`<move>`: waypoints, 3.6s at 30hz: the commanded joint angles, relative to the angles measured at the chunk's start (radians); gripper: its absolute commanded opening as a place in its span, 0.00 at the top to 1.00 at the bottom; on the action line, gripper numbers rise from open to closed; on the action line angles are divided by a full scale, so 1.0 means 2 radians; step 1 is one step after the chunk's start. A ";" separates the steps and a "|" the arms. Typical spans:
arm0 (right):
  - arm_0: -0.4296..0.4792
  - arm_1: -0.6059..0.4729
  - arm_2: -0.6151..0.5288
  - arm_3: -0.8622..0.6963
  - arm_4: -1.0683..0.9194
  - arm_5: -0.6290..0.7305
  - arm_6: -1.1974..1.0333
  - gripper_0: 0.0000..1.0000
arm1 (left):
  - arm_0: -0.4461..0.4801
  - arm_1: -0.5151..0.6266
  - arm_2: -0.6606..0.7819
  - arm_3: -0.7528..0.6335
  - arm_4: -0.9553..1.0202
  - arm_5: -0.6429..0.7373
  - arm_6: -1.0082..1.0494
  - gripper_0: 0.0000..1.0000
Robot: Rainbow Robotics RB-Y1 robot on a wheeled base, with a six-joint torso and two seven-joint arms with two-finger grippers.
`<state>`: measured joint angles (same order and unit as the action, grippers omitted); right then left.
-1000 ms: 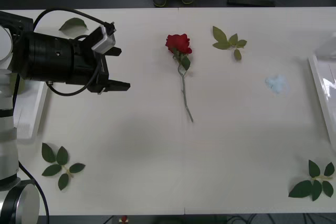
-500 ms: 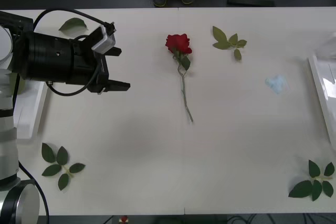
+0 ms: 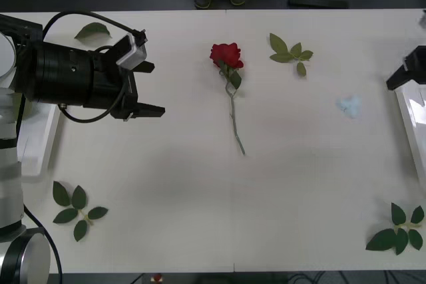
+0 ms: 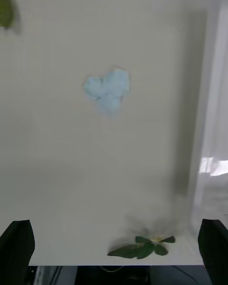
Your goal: Place the red flowers into the right box and the blue flowers into the left box. If a person shows an open palm, hand one flower to the person first, then continue sorting.
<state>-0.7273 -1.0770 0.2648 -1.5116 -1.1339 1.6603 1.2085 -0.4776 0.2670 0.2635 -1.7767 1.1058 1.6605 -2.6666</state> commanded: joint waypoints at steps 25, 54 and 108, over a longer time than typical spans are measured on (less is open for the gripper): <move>-0.112 0.349 0.209 0.118 0.297 -0.146 -0.358 0.00 | -0.014 0.004 -0.001 -0.009 0.009 0.003 -0.019 0.00; -0.126 0.402 0.296 0.243 0.344 -0.311 -0.299 0.00 | -0.015 0.004 0.002 -0.008 0.009 0.004 -0.019 0.00; -0.194 0.136 0.100 0.036 0.083 0.035 -0.182 1.00 | -0.015 0.004 0.002 -0.009 0.011 0.007 -0.019 0.00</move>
<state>-1.0802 -0.7223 0.5281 -1.3647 -0.9104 1.6760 0.7330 -0.4778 0.2672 0.2634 -1.7765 1.1140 1.6696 -2.6667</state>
